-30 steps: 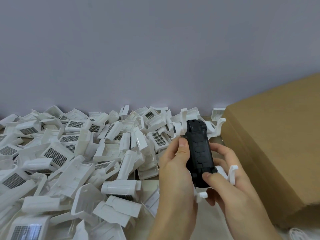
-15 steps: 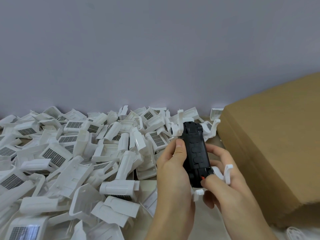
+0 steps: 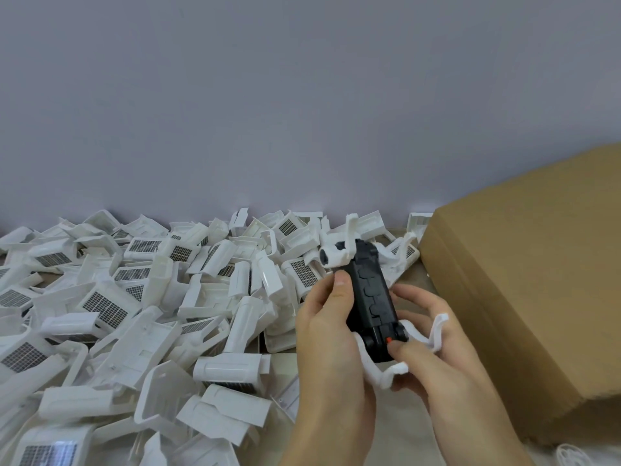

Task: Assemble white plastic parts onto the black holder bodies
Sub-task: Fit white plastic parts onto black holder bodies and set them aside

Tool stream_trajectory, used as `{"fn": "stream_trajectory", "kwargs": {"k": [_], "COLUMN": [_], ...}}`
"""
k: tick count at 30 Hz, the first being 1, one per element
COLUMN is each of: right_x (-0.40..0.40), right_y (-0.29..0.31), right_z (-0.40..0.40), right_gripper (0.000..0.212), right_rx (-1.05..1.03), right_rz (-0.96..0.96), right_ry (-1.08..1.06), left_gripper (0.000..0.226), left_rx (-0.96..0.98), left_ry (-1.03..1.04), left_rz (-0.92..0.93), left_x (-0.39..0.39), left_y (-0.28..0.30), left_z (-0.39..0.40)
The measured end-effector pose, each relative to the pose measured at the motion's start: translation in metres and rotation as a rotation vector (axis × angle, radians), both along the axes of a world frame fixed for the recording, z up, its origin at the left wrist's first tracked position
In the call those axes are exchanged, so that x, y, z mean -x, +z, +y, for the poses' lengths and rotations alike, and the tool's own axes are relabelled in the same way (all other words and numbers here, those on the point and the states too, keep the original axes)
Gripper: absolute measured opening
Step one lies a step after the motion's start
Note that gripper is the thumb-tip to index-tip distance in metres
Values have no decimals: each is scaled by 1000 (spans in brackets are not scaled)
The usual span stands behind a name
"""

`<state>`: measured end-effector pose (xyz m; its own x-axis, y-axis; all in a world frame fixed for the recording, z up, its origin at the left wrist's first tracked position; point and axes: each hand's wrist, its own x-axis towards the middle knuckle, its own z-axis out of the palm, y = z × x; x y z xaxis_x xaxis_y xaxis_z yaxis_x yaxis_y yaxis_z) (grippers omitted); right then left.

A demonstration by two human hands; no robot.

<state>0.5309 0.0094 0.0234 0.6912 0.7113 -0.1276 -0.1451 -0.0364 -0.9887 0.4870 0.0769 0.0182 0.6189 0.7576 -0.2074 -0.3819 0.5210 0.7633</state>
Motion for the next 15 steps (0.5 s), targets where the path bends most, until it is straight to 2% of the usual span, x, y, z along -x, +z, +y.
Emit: {"fn": "stream_trajectory", "kwargs": {"k": [1,4,7,10,13,15], "right_x": [5,-8,-9,-3,3,6], "right_y": [-8,-9,-14,-12,-8,-6], "right_z": [-10,-16,-18,-24,-22,-19], "right_gripper": [52,43,42,36,39,38], "right_rx": [-200,-184,-322,-385,-266,-203], "right_rz": [13,-107,-57,-90,-257,-280], "right_ry": [-15,-189,-195,-181,-64,-47], "left_gripper": [32,59,74,89,79,67], "left_rx": [14,24,42,37,-69,-137], "left_ry": [32,120,183,300,407,412], "left_rz": [-17,-55,-108,-36,30,70], "left_x": [1,4,4,1,1,2], "left_y": [0,7,10,9,7,5], "left_z": [2,5,7,8,7,5]}}
